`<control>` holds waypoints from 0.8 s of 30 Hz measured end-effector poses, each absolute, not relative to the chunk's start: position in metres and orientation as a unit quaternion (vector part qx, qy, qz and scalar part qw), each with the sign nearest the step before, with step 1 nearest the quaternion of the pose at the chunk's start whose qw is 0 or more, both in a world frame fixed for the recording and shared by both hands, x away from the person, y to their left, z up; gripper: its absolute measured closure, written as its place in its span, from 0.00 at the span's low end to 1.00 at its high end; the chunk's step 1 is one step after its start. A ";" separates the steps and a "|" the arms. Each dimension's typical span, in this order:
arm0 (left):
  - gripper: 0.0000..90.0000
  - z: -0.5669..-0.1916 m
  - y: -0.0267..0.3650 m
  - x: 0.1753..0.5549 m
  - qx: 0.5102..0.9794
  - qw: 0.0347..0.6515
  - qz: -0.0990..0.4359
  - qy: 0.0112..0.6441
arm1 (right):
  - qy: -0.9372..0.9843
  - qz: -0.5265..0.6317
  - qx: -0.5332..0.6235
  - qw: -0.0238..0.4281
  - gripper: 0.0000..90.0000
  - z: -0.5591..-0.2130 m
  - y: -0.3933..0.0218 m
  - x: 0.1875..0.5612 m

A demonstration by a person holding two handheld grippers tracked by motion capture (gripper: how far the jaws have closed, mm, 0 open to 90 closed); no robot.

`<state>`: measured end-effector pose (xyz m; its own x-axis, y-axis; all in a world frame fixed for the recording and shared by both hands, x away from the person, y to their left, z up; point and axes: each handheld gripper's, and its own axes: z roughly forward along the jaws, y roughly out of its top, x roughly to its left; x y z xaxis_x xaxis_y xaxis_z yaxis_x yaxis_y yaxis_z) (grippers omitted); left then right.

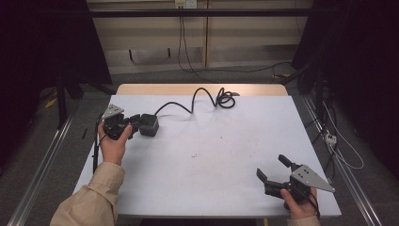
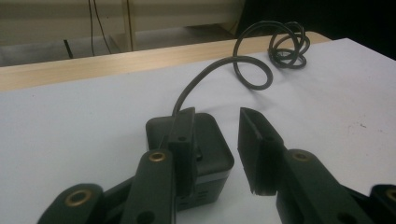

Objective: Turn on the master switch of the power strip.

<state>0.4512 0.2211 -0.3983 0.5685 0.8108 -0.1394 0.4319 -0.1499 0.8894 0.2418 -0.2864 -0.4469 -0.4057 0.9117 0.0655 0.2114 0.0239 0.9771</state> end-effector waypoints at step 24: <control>0.83 -0.397 0.218 0.457 0.737 0.487 0.194 0.426 | 0.641 0.542 0.437 0.323 0.06 -0.447 -0.287 0.242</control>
